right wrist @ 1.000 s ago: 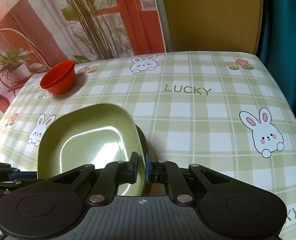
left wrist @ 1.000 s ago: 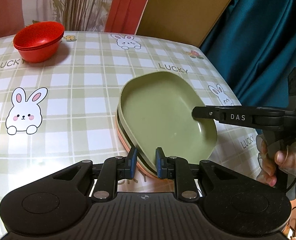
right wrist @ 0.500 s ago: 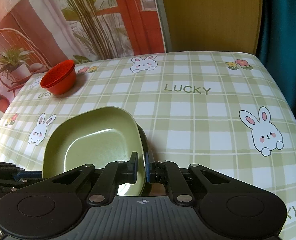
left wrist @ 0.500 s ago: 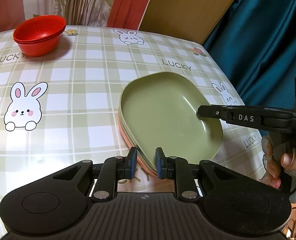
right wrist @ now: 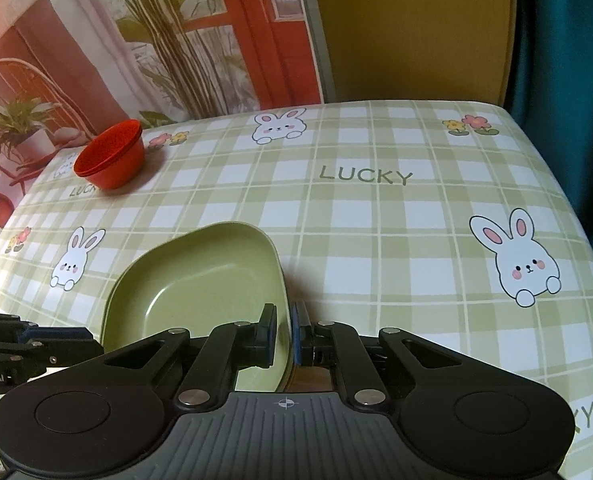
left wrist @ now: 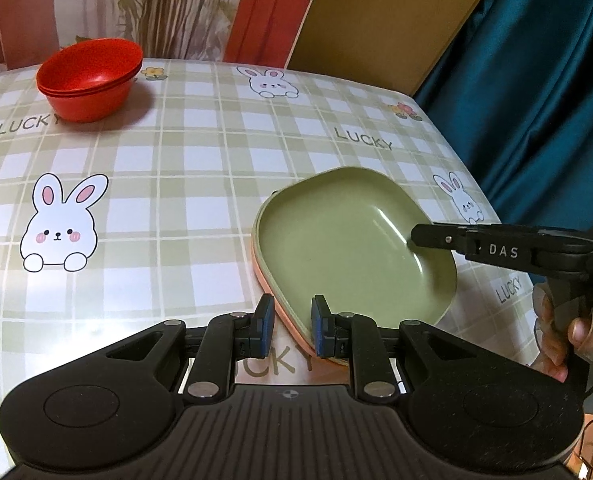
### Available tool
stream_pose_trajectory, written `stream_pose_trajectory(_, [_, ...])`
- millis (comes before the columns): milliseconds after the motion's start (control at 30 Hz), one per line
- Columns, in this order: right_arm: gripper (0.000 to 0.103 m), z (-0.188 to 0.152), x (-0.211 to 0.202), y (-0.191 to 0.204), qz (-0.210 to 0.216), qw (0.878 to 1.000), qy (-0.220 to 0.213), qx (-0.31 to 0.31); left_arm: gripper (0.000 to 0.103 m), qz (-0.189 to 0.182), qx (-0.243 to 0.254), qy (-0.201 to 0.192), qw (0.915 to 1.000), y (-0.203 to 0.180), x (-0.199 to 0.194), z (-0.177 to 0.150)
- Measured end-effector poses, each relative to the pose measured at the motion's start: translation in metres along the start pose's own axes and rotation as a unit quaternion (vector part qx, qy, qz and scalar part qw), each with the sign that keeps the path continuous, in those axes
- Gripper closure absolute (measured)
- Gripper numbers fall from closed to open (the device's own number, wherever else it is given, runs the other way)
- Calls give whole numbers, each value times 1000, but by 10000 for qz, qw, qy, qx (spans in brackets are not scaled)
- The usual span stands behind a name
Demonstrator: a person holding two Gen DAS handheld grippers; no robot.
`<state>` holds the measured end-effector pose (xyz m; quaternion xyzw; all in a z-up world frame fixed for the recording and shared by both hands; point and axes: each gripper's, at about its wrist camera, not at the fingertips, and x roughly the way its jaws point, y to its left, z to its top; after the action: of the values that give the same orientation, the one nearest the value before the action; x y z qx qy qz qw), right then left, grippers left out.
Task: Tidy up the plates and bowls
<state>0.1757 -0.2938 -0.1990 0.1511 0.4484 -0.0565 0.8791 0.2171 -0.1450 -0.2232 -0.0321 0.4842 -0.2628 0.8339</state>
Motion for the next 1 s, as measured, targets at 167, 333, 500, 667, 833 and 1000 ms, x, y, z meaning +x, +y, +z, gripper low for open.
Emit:
stream_pose_trajectory(167, [92,-2,2,-1,-5,10000,10,9,82,-5,8,26,10000,1,1,0])
stream_pose_trajectory(333, [93,-5,9,-2,-29,9999,93,56,82,19,-20,55,10000,0,4,-1])
stream_pose_trajectory(500, [92,-9,12,-4,44,9998,78,155,82,24,-62,72,10000,2,5,-2])
stream_pose_trajectory(667, [85,-9,15,-5,79,9996,62,251,82,34,-55,73,10000,2,5,-2])
stream_pose_trajectory(833, [85,-10,17,-1,92,9997,40,229,82,22,-67,76,9999,2,4,-2])
stream_pose_trajectory(1000, [85,-11,19,-3,142,9996,14,231,82,26,-72,78,9999,2,4,-2])
